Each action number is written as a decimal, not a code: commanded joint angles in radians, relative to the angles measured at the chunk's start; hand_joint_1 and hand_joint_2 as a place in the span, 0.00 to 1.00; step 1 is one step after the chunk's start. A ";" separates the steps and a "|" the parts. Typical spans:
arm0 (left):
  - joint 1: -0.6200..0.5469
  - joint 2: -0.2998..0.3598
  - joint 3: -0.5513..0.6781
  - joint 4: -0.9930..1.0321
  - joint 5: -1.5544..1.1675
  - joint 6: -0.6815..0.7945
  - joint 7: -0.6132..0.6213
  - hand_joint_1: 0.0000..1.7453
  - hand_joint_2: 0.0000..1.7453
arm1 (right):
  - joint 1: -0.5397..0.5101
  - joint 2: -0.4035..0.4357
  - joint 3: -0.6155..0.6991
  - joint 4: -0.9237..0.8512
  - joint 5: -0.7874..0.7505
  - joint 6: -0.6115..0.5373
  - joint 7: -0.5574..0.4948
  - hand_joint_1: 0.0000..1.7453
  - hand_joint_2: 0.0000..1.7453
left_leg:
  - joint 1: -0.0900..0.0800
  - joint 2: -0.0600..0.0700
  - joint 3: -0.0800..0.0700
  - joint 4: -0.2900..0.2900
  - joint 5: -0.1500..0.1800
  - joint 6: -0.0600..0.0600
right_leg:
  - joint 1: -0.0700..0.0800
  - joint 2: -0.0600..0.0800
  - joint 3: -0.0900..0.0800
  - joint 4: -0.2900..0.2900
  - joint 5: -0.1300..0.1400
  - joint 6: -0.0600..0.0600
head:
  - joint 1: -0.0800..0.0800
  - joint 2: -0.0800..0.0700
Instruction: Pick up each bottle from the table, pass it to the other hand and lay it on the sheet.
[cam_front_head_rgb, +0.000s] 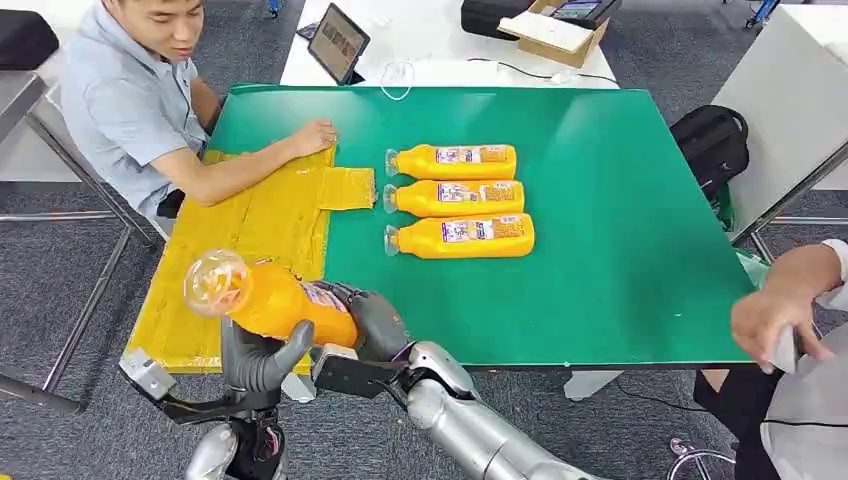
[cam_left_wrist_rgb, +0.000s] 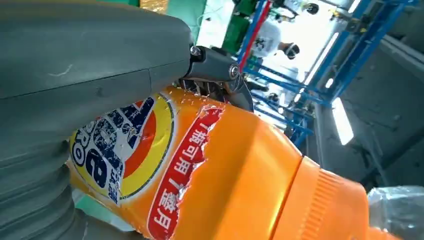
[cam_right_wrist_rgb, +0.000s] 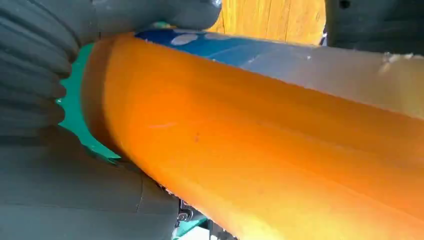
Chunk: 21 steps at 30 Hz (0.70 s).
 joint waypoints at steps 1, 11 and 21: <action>-0.143 0.073 0.055 0.139 -0.057 0.047 0.061 1.00 1.00 | 0.004 -0.016 0.021 0.011 0.006 -0.126 -0.070 0.00 0.00 | 0.000 -0.001 0.004 -0.001 -0.001 -0.001 | 0.001 -0.001 0.004 0.000 -0.002 -0.002 | 0.000 0.000; -0.388 0.123 0.058 0.375 -0.238 0.119 0.067 1.00 1.00 | 0.084 -0.144 -0.015 -0.164 -0.132 -0.418 -0.118 0.00 0.00 | 0.001 -0.005 0.003 0.000 0.000 -0.001 | 0.001 -0.005 0.004 0.000 -0.002 -0.002 | 0.000 0.000; -0.543 0.159 -0.003 0.523 -0.529 0.327 0.101 1.00 1.00 | 0.111 -0.120 -0.154 -0.159 -0.047 -0.458 -0.118 0.00 1.00 | 0.000 -0.003 0.001 0.000 0.001 0.000 | 0.000 -0.003 0.002 0.000 -0.001 -0.001 | 0.001 0.000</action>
